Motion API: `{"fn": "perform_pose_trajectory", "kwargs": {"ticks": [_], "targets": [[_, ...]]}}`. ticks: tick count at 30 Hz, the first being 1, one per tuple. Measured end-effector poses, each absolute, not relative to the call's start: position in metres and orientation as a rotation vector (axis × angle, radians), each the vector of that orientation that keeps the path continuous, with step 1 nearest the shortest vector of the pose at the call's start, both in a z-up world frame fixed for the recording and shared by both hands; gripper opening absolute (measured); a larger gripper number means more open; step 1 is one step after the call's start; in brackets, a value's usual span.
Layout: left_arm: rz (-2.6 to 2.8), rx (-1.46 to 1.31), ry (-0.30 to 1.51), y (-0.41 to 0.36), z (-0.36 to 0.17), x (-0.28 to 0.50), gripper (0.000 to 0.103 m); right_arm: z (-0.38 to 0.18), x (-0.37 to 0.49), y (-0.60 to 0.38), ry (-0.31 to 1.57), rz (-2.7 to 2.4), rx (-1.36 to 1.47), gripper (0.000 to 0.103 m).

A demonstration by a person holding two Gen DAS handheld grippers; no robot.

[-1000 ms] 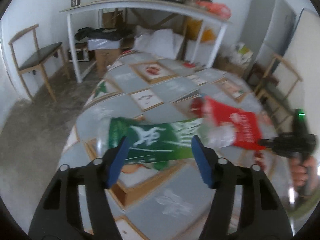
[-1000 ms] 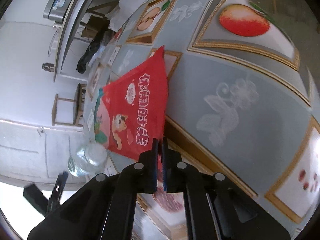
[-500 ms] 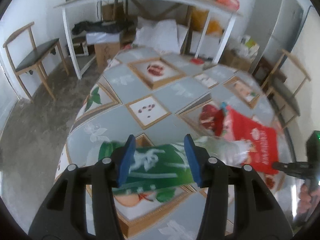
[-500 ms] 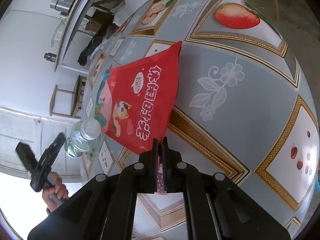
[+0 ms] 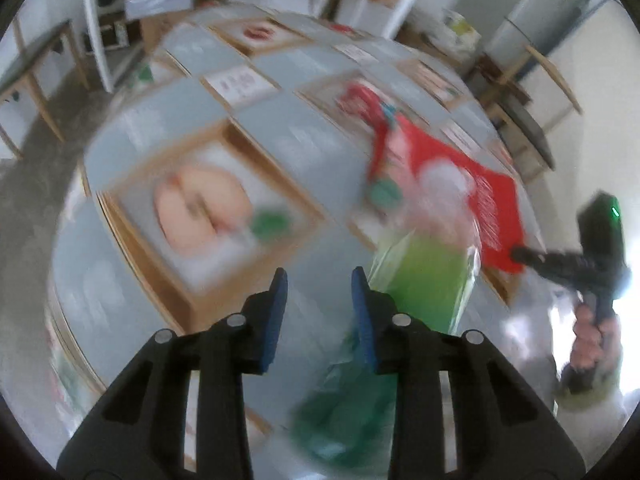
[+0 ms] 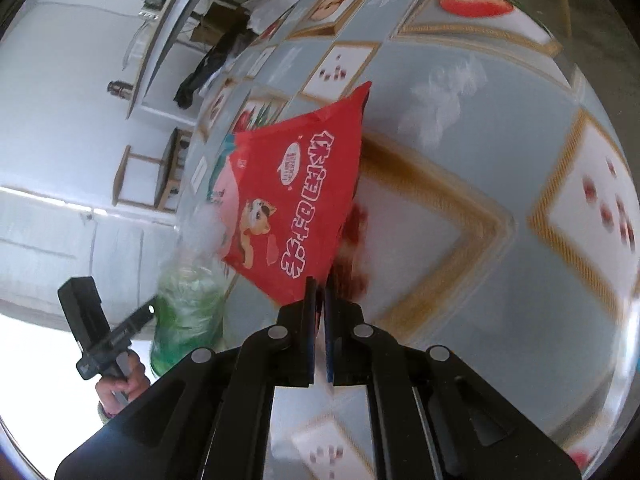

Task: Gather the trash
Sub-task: 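Grasp the green-labelled bottle with the left gripper while the right gripper grasps the red snack bag, then lift the bottle with the left gripper while the right gripper lifts the red bag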

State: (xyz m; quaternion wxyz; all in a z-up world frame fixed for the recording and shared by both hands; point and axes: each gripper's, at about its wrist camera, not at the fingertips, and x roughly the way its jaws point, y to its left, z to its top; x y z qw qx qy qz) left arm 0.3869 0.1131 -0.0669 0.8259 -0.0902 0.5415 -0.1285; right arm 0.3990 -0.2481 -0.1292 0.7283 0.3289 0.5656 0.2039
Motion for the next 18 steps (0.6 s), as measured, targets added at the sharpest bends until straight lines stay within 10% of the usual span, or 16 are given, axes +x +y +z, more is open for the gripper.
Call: {"fn": "perform_pose_trajectory", "kwargs": {"ticks": [11,18], "targets": [[-0.455,-0.423,1.055,0.072,-0.065,0.264,0.030,-0.126,0.277,-0.252,1.177,0.461,0.785,0.004],[-0.457,-0.324,1.017,0.024,-0.041,0.262,0.051,-0.121,0.237,-0.253,1.156,0.457,0.767,0.004]]}}
